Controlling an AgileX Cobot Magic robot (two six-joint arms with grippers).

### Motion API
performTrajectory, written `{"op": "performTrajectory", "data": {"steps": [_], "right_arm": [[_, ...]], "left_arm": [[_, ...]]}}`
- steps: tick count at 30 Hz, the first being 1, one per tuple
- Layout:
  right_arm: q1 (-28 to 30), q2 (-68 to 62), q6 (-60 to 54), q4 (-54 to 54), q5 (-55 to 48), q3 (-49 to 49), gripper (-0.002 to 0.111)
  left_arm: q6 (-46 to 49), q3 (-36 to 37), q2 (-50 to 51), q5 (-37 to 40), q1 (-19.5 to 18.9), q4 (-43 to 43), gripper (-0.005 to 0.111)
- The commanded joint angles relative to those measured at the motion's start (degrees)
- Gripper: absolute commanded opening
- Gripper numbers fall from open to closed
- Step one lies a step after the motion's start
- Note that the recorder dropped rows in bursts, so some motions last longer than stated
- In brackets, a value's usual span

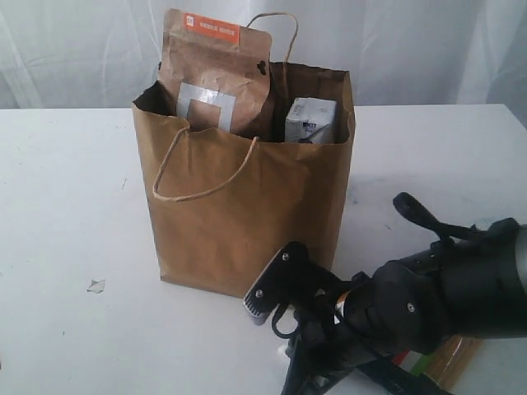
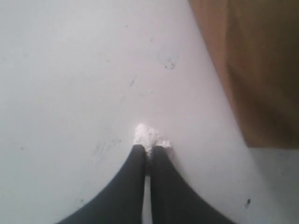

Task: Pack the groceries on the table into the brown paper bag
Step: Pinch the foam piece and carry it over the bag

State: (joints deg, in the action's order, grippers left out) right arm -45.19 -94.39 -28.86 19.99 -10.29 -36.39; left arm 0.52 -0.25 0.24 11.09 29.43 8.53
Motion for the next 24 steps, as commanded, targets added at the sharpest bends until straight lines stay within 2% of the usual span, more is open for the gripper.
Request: {"op": "performTrajectory", "data": {"steps": [1,14,24], "right_arm": [[-0.1,4.5,1.1,0.3,-2.1,0.4,0.0],[-0.1,16.3,4.6,0.3,-6.6,3.1,0.0],[-0.1,17.6,8.7,0.3,-6.3,9.3,0.0]], "left_arm": [[-0.5,0.3,-0.2,0.0,-0.2,0.3,0.0],[-0.5,0.3,-0.2,0.0,-0.2,0.3,0.0],[-0.5,0.3,-0.2,0.0,-0.2,0.3,0.0]]}}
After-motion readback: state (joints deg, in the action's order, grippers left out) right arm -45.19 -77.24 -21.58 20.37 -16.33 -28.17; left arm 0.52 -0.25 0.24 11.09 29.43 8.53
